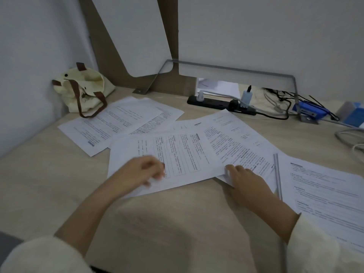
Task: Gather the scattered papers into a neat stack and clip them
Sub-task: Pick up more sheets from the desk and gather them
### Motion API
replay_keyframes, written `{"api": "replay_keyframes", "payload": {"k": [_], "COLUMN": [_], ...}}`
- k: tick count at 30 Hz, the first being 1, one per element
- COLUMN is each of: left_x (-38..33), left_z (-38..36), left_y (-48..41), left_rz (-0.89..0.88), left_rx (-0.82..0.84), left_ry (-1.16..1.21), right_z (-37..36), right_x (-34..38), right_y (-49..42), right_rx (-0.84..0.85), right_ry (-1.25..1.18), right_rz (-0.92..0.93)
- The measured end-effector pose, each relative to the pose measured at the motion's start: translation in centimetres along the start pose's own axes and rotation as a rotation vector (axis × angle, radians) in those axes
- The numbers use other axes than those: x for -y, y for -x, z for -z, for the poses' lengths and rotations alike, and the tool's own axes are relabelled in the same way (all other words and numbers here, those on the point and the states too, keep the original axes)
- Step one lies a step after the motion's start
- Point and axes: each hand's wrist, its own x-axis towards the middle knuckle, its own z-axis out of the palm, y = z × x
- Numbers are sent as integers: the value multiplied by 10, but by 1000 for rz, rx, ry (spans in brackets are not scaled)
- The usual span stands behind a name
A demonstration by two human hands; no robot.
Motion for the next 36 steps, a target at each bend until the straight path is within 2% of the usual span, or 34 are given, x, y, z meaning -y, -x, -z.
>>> {"api": "replay_keyframes", "payload": {"k": [2, 3, 6, 10, 12, 14, 18, 21, 24, 27, 29, 32, 34, 36], "left_x": [3, 7, 16, 22, 21, 17, 14, 13, 10, 9, 12, 27, 38, 51], "left_z": [11, 15, 22, 27, 30, 34, 37, 38, 44, 55, 61, 61, 56, 51], "left_y": [-37, -55, -102, -141, -151, -157, -165, -163, -149, -124, -100, -68, -50, -38], "left_rz": [-120, -145, -77, -3, 62, 100, 86, 85, 6, 13, 50, 109, 145, 196], "left_rx": [-198, -220, -82, 198, 275, 255, 172, 140, 96, 32, -45, -159, -187, -186], "left_ry": [-379, -495, -677, -610, -679, -784, -800, -742, -577, -369, -195, 78, 176, 196], "right_z": [-1, -3, -4, -4, -4, -5, -6, -4, 1, 2, 5, 14, 23, 34], "right_x": [0, 0, -1, -3, -3, -3, -4, -6, -4, -5, -9, -17, -17, -11], "right_y": [2, 2, 3, 3, 3, 2, 0, 0, 1, -1, -4, -8, -8, -5], "right_rx": [0, 7, 15, 22, 4, -13, -10, 4, 13, 35, -17, -161, -295, -423], "right_ry": [-12, -12, -11, -29, -47, -59, -42, -50, -56, -92, -173, -487, -648, -764], "right_rz": [1, 1, 0, 7, 6, 4, 4, 16, 0, -88, -185, -341, -372, -321]}}
